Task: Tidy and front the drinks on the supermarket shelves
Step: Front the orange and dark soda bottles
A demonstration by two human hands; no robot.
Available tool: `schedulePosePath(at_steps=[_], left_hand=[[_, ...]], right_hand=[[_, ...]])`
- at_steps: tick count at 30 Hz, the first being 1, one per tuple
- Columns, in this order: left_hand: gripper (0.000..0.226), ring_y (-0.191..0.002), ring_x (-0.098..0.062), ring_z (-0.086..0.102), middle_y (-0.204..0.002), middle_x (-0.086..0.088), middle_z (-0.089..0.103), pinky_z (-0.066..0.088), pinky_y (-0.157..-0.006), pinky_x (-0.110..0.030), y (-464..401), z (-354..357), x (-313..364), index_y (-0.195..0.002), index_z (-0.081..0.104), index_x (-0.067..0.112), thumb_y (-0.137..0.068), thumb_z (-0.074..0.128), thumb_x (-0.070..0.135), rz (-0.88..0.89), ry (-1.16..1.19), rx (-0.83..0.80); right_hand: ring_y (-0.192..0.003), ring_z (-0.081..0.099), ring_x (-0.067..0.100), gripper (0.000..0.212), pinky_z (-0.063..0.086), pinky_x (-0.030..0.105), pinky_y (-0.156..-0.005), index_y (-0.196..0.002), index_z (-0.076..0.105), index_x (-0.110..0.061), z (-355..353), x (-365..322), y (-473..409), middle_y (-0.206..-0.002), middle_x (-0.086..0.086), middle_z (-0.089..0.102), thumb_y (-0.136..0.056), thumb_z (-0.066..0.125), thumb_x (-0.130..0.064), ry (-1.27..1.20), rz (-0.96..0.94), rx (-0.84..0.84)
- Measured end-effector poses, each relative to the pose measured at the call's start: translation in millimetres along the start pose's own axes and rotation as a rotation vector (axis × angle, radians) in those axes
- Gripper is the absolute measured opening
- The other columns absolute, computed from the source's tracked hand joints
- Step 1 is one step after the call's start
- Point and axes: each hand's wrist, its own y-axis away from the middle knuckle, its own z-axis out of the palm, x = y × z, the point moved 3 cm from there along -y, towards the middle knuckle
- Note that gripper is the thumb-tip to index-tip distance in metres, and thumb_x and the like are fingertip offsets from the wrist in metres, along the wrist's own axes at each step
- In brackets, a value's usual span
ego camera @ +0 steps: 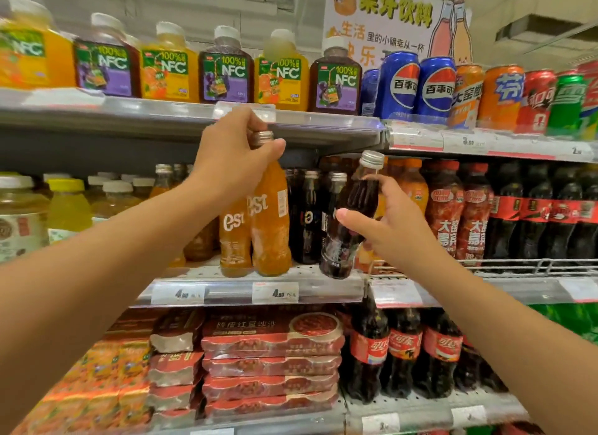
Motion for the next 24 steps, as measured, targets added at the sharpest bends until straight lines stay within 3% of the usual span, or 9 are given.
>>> schedulePosePath(at_steps=[2, 5, 8, 10, 14, 21, 24], left_hand=[[0.025, -0.075, -0.001, 0.053, -0.083, 0.016, 0.054, 0.036, -0.057, -0.016, 7.7, -14.8, -9.5, -0.1, 0.054, 0.026, -0.086, 0.067, 0.042, -0.007, -0.031, -0.027], [0.026, -0.076, -0.003, 0.055, -0.084, 0.015, 0.055, 0.043, -0.058, -0.02, 20.9, -30.3, -27.1, -0.101, 0.054, 0.025, -0.086, 0.068, 0.041, -0.02, -0.074, -0.061], [0.024, -0.072, -0.003, 0.056, -0.08, 0.014, 0.056, 0.041, -0.055, -0.018, 29.1, -42.5, -44.1, -0.099, 0.054, 0.026, -0.086, 0.069, 0.04, -0.039, -0.097, -0.058], [0.024, -0.071, -0.004, 0.056, -0.08, 0.013, 0.056, 0.04, -0.054, -0.016, 32.3, -47.9, -54.3, -0.1, 0.053, 0.028, -0.086, 0.068, 0.04, -0.055, -0.116, -0.064], [0.023, -0.071, -0.005, 0.058, -0.08, 0.011, 0.058, 0.039, -0.053, -0.016, 35.8, -50.9, -68.6, -0.098, 0.053, 0.029, -0.086, 0.069, 0.04, -0.08, -0.117, -0.1], [0.021, -0.067, -0.004, 0.058, -0.077, 0.011, 0.057, 0.039, -0.05, -0.013, 42.9, -42.5, -78.5, -0.095, 0.051, 0.031, -0.087, 0.067, 0.04, -0.102, -0.123, -0.154], [0.02, -0.067, -0.004, 0.058, -0.076, 0.011, 0.057, 0.04, -0.05, -0.013, 45.5, -38.5, -79.8, -0.092, 0.051, 0.032, -0.087, 0.067, 0.04, -0.102, -0.124, -0.176]], right_hand=[[-0.077, 0.066, -0.002, 0.04, 0.052, 0.016, -0.054, -0.109, 0.045, -0.047, 12.9, -6.8, -18.1, -0.094, -0.027, 0.064, -0.082, 0.075, -0.043, 0.005, -0.002, -0.022], [-0.071, 0.067, 0.005, 0.055, 0.058, 0.024, -0.052, -0.124, 0.041, -0.039, 32.7, -13.3, -38.9, -0.092, -0.028, 0.053, -0.082, 0.075, -0.045, 0.093, 0.006, -0.023], [-0.089, 0.062, 0.009, 0.065, 0.061, 0.033, -0.068, -0.134, 0.036, -0.037, 48.9, -10.7, -52.0, -0.101, -0.032, 0.043, -0.082, 0.074, -0.047, 0.149, -0.002, -0.019], [-0.095, 0.061, 0.014, 0.066, 0.062, 0.038, -0.068, -0.133, 0.036, -0.037, 57.4, -6.6, -57.1, -0.111, -0.019, 0.044, -0.081, 0.074, -0.049, 0.166, 0.033, -0.03], [-0.069, 0.064, 0.018, 0.067, 0.061, 0.043, -0.056, -0.134, 0.036, -0.039, 70.3, 6.5, -60.5, -0.1, -0.018, 0.046, -0.081, 0.075, -0.047, 0.218, 0.126, -0.055], [-0.068, 0.061, 0.013, 0.08, 0.062, 0.04, -0.057, -0.146, 0.03, -0.028, 85.5, 22.8, -58.8, -0.126, 0.005, 0.056, -0.082, 0.075, -0.044, 0.301, 0.221, -0.106], [-0.059, 0.066, 0.015, 0.091, 0.057, 0.028, -0.048, -0.152, 0.017, -0.026, 88.4, 23.1, -62.4, -0.132, 0.013, 0.056, -0.084, 0.075, -0.039, 0.31, 0.265, -0.12]])
